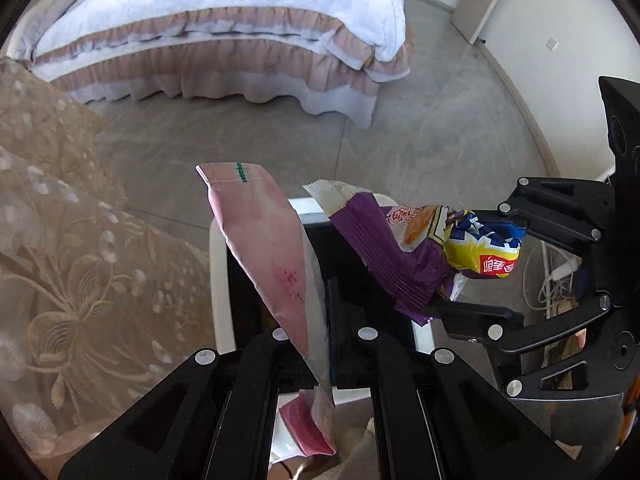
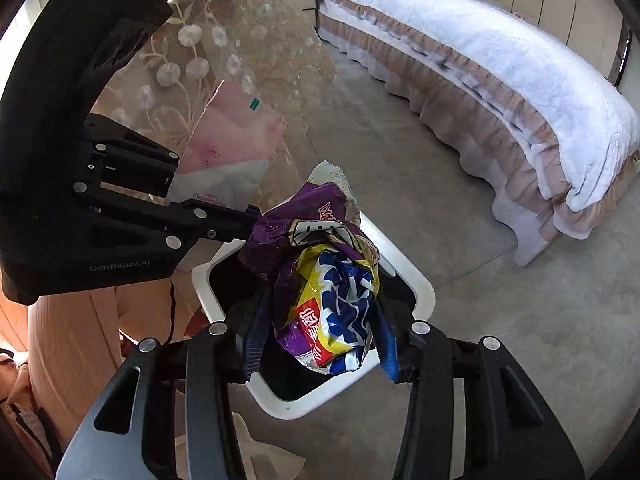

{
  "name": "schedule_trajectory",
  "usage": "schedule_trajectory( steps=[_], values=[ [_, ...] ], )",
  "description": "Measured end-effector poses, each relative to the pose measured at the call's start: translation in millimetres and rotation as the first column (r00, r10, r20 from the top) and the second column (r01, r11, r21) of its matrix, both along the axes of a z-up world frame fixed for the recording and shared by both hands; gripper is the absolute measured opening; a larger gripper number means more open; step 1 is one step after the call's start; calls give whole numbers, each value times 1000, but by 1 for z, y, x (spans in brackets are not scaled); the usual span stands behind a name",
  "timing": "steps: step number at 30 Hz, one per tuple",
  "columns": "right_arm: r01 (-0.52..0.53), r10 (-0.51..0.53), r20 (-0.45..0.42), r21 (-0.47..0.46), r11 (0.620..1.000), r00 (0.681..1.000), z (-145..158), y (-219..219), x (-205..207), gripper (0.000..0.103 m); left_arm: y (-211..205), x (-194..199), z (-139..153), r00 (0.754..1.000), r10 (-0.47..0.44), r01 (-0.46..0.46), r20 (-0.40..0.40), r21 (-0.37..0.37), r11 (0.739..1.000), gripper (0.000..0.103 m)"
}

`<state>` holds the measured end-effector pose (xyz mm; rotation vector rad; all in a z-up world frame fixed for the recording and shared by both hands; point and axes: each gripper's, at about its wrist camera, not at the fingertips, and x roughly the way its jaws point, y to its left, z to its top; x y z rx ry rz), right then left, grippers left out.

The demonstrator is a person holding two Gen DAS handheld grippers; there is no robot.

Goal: Collect trash
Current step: 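Lift both wrappers and carry them toward the white bin, then open both tools over the white bin to drop the wrappers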

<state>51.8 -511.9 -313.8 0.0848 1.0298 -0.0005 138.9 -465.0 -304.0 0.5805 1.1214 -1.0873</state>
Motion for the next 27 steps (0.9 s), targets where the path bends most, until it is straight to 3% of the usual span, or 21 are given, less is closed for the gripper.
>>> schedule_trajectory(
  steps=[2, 3, 4, 5, 11, 16, 27],
  values=[
    [-37, 38, -41, 13, 999, 998, -14, -1, -1, 59, -6, 5, -11, 999, -34, 35, -41, 30, 999, 9],
    [-48, 48, -52, 8, 999, 997, -19, -3, -2, 74, -8, 7, -18, 996, -51, 54, -68, 38, 998, 18],
    [-58, 57, -56, -5, 998, 997, -23, -2, -4, 90, -7, 5, -23, 994, -67, 72, -91, 49, 996, 64],
    [-77, 76, -74, -9, 997, 994, -29, -2, -7, 95, -8, 5, -28, 992, -81, 87, -99, 62, 994, 99],
    [-100, 99, -124, -1, 995, 987, -46, 0, -13, 98, -16, 0, -34, 987, -137, 142, -90, 48, 989, 98],
    [-103, 102, -102, -5, 995, 990, -46, 4, -14, 98, -14, -5, -26, 985, -160, 162, -71, 37, 986, 98],
    [-119, 119, -18, -46, 992, 993, -11, 8, -12, 98, 5, -12, 18, 988, -153, 153, 14, -23, 988, 98]
  ],
)
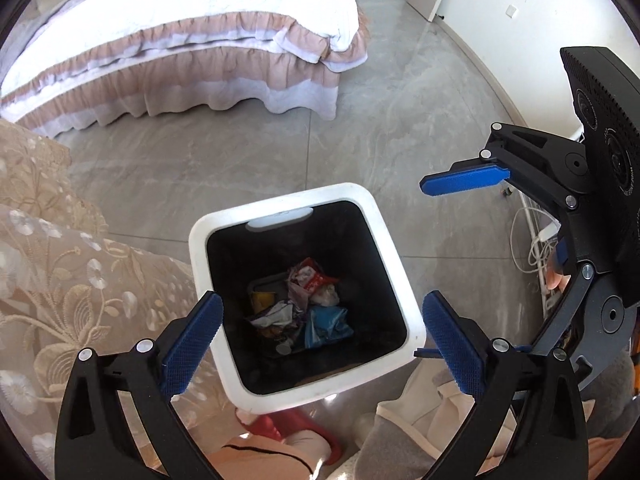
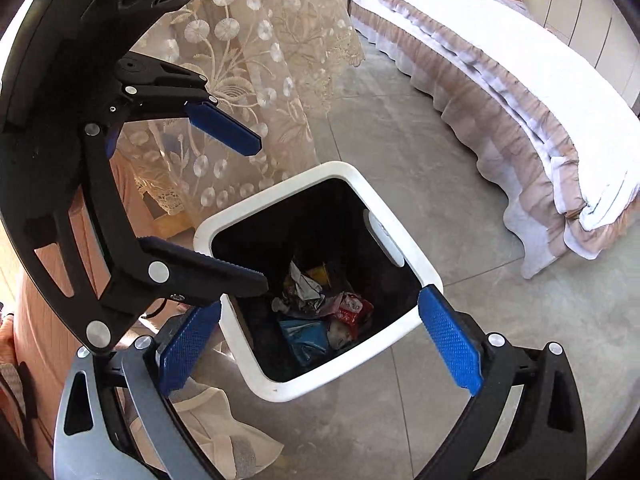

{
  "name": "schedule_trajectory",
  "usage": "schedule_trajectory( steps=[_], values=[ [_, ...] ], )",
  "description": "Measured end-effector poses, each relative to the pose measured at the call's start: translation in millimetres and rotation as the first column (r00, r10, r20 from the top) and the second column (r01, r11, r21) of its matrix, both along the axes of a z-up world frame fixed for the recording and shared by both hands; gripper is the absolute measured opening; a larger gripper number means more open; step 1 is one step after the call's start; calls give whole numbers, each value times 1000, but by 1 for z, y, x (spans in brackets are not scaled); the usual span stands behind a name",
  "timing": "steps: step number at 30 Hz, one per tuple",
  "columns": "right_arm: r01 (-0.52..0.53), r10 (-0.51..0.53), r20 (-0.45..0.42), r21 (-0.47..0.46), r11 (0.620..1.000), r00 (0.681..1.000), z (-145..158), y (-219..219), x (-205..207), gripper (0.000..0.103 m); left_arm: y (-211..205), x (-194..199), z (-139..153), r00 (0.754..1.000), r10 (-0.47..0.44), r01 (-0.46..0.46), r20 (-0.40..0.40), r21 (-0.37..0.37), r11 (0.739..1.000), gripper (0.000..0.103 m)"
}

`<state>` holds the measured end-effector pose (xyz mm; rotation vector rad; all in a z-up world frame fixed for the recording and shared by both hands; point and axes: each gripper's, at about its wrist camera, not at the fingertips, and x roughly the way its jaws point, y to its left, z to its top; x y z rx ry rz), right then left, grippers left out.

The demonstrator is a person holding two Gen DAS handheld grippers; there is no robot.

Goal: Collect trash
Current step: 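Open both tools over the white bin to drop the wrappers, then move both tools back over the table toward the red packs and green tube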

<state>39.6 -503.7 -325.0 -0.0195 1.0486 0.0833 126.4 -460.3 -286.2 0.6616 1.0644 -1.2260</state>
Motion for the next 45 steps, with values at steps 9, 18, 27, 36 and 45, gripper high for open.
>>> schedule_trajectory(
  steps=[9, 18, 27, 36, 45],
  values=[
    [-33, 37, 99, -39, 999, 994, 43, 19, -5, 98, 32, -7, 52, 995, 48, -41, 83, -86, 995, 98],
    [-101, 112, 280, -51, 994, 953, 112, 54, 1, 98, 108, 7, 124, 949, 271, -224, 163, -261, 939, 98],
    [-194, 178, 451, -11, 981, 875, 169, 98, 29, 98, 201, 23, 167, 795, 550, -433, 256, -395, 810, 98],
    [-281, 218, 560, 27, 959, 800, 210, 156, 76, 98, 296, 46, 207, 614, 759, -589, 218, -514, 624, 98],
    [-341, 255, 603, 31, 939, 756, 236, 208, 120, 98, 364, 72, 218, 472, 860, -680, 193, -541, 495, 98]
  ],
)
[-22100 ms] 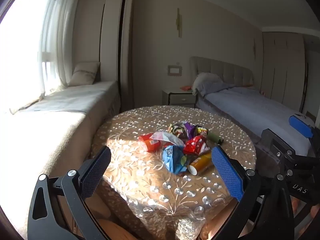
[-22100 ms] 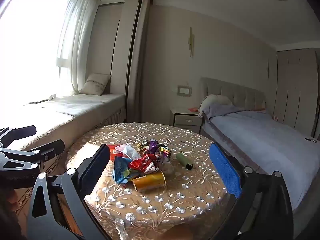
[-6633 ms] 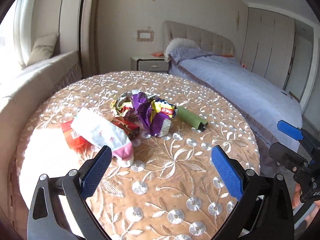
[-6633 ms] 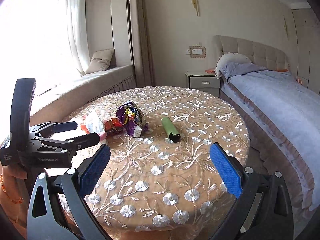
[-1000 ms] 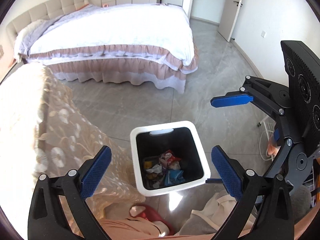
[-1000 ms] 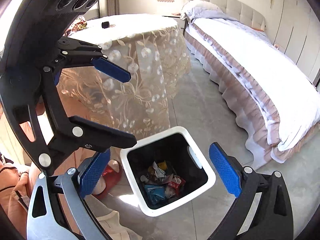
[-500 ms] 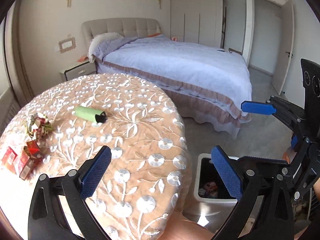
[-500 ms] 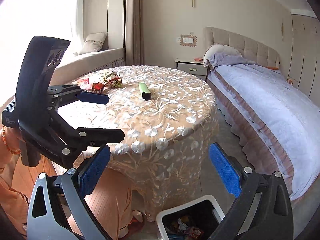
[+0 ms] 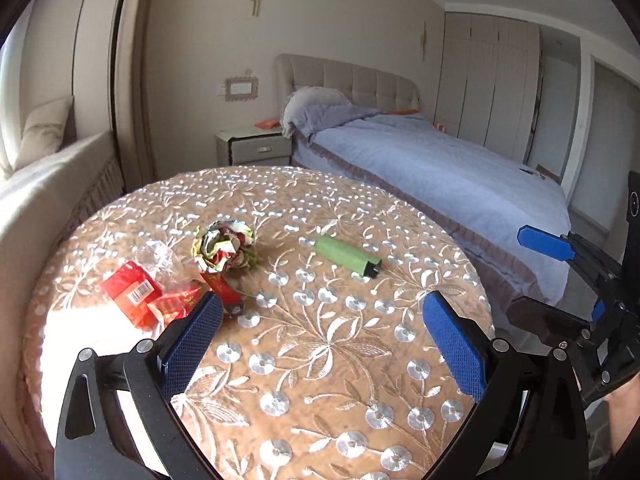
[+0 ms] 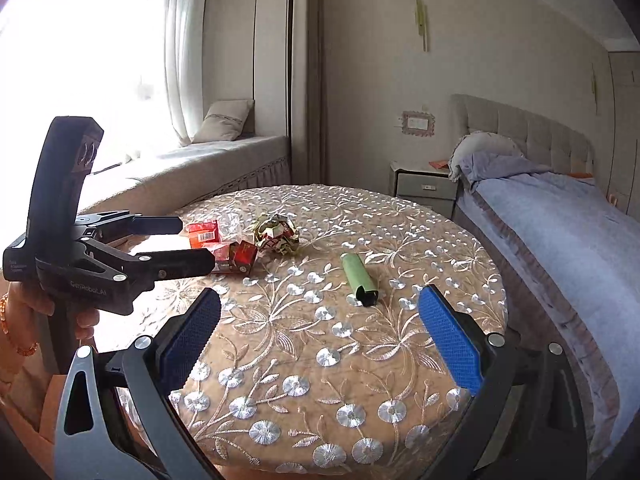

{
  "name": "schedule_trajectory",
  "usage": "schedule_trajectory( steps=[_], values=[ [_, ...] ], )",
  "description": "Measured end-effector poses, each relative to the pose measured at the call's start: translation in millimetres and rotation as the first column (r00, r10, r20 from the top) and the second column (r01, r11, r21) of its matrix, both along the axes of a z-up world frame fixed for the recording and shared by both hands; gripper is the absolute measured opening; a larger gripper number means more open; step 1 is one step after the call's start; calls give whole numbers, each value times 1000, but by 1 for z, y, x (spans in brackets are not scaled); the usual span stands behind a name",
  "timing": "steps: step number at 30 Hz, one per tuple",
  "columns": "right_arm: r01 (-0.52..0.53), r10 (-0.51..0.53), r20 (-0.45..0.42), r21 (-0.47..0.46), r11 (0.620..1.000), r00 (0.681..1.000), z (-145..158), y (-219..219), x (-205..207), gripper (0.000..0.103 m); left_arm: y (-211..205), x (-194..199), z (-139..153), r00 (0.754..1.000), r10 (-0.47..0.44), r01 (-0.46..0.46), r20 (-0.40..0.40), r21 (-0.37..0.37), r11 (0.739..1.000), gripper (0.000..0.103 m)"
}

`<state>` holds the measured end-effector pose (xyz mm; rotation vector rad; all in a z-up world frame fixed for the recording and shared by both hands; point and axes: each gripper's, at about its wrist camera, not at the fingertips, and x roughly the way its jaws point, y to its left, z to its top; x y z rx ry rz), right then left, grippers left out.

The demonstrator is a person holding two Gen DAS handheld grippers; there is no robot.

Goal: Collect trash
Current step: 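Move both tools back over the table toward the red packs and green tube, then grasp the red cigarette pack with the left tool while the right tool grasps the green tube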

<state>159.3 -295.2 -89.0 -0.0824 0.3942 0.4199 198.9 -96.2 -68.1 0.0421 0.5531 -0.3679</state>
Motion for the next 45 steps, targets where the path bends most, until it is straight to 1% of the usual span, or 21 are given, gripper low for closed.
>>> schedule_trajectory(
  steps=[4, 7, 13, 17, 21, 27, 30, 32, 38, 40, 41, 42, 44, 45],
  values=[
    [-26, 26, -4, 3, 1000, 1000, 3, 18, 21, 98, 18, 11, -2, 999, 50, -51, 15, 34, 998, 98],
    [-49, 49, -11, -1, 999, 999, 3, 29, 35, 98, 27, 18, -3, 997, 74, -75, 23, 46, 996, 98],
    [-88, 87, -40, -9, 996, 995, -4, 52, 68, 98, 46, 41, -11, 994, 109, -109, -3, 41, 993, 98],
    [-96, 95, -60, -11, 995, 994, -11, 59, 88, 98, 54, 59, -20, 992, 126, -124, -20, 60, 990, 98],
    [-80, 77, -88, -32, 996, 993, -22, 64, 113, 98, 61, 80, -32, 987, 150, -144, -53, 109, 984, 98],
    [-10, -5, -159, -92, 996, 987, -42, 60, 151, 98, 71, 109, -54, 979, 172, -150, -114, 178, 973, 98],
    [26, -56, -215, -138, 990, 975, -51, 57, 172, 98, 72, 119, -63, 974, 174, -143, -145, 205, 968, 98],
    [42, -79, -244, -155, 987, 967, -57, 53, 183, 98, 72, 125, -69, 970, 168, -131, -174, 209, 969, 98],
    [63, -113, -342, -155, 986, 933, -72, 43, 208, 98, 69, 133, -72, 973, 117, -71, -199, 226, 972, 98],
    [67, -120, -357, -158, 985, 926, -75, 41, 213, 98, 65, 135, -76, 974, 85, -31, -212, 244, 969, 98],
    [69, -124, -365, -160, 985, 923, -76, 39, 214, 98, 63, 136, -79, 973, 76, -15, -219, 266, 964, 98],
    [68, -125, -370, -163, 984, 920, -78, 40, 215, 98, 61, 137, -83, 968, 65, 5, -241, 278, 960, 98],
    [68, -127, -385, -165, 984, 914, -80, 38, 217, 98, 64, 139, -83, 965, 34, 31, -260, 243, 969, 98],
    [63, -122, -391, -160, 985, 912, -81, 37, 219, 92, 64, 140, -83, 963, 32, 35, -266, 245, 969, 98]
  ],
)
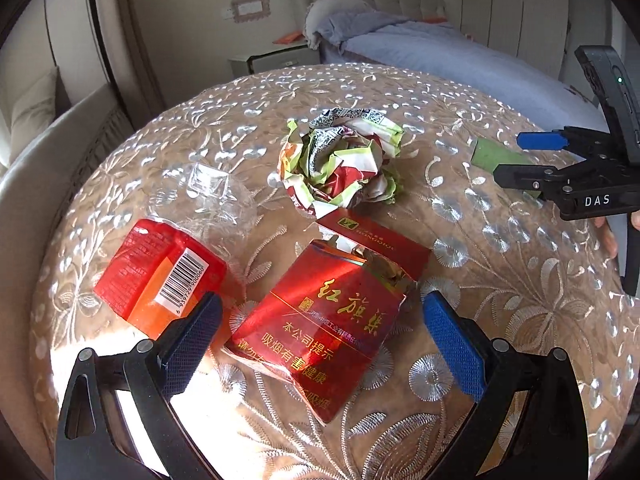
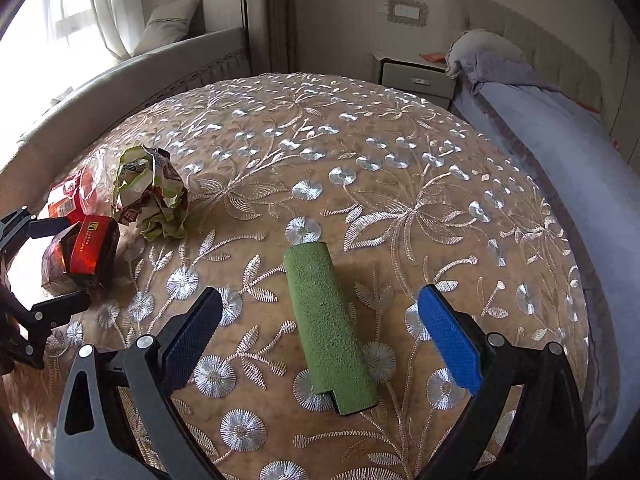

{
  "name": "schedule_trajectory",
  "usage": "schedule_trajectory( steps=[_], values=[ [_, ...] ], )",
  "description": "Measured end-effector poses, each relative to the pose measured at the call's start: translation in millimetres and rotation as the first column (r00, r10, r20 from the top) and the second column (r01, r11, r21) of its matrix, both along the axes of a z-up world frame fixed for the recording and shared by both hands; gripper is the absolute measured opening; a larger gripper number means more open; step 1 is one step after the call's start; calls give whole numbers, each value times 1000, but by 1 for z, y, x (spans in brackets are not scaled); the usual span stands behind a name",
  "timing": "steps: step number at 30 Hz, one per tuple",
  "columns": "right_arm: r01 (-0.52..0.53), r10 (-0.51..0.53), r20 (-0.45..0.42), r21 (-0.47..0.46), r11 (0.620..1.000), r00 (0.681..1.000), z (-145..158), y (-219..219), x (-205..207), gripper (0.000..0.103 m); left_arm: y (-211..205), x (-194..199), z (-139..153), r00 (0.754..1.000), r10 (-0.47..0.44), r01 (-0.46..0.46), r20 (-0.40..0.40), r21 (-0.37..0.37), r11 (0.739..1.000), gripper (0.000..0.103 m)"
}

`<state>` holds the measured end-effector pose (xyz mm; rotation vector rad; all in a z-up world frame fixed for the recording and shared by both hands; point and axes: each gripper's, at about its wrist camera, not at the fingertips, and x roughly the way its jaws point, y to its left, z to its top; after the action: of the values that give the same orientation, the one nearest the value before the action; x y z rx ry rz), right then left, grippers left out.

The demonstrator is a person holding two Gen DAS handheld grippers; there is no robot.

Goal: Collect trash
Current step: 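Grasp the red cigarette pack with the left tool while the right tool grasps the green tube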

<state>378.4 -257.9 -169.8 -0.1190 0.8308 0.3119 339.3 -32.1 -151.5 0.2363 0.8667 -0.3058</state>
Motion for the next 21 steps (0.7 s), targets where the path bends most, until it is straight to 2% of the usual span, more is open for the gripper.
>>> schedule_trajectory(
  steps=[1, 2, 3, 4, 5, 6, 9, 12, 17, 21],
  values=[
    [-5, 5, -8, 2, 1000, 1000, -1, 0, 1, 78, 1, 3, -2, 1000, 5, -5, -10, 10, 1000, 97],
    [-14, 14, -26, -2, 1000, 1000, -4, 1, 2, 71, 2, 5, -4, 1000, 9, -9, -27, 5, 1000, 85],
    [-20, 19, -39, -5, 1000, 999, -5, 3, 4, 56, 4, 8, -5, 999, -2, 1, -48, -29, 1000, 80],
    [-23, 22, -46, -8, 1000, 999, -6, 4, 5, 42, 6, 8, -4, 999, 8, -10, -41, -37, 999, 70],
    [-14, 14, -27, -24, 1000, 1000, -4, 5, 2, 38, 6, 8, -2, 999, 5, -6, -34, -41, 999, 53],
    [-22, 21, -18, -27, 999, 1000, -3, 6, 0, 31, 4, 7, -2, 999, 3, -4, -36, -37, 999, 52],
    [-32, 32, 5, -29, 999, 999, -2, 8, -9, 29, -3, 0, -1, 1000, 15, -15, -3, 11, 1000, 49],
    [-37, 39, 42, -34, 999, 998, 6, 8, -23, 28, -7, -12, 11, 1000, 14, -14, 25, -1, 1000, 49],
    [-51, 52, 94, -15, 999, 994, 31, 0, -56, 28, -25, -44, 47, 992, 0, -4, 124, 26, 1000, 49],
    [-59, 60, 149, -8, 998, 987, 55, -9, -89, 28, -50, -75, 77, 982, -38, 36, 185, 13, 999, 49]
  ],
)
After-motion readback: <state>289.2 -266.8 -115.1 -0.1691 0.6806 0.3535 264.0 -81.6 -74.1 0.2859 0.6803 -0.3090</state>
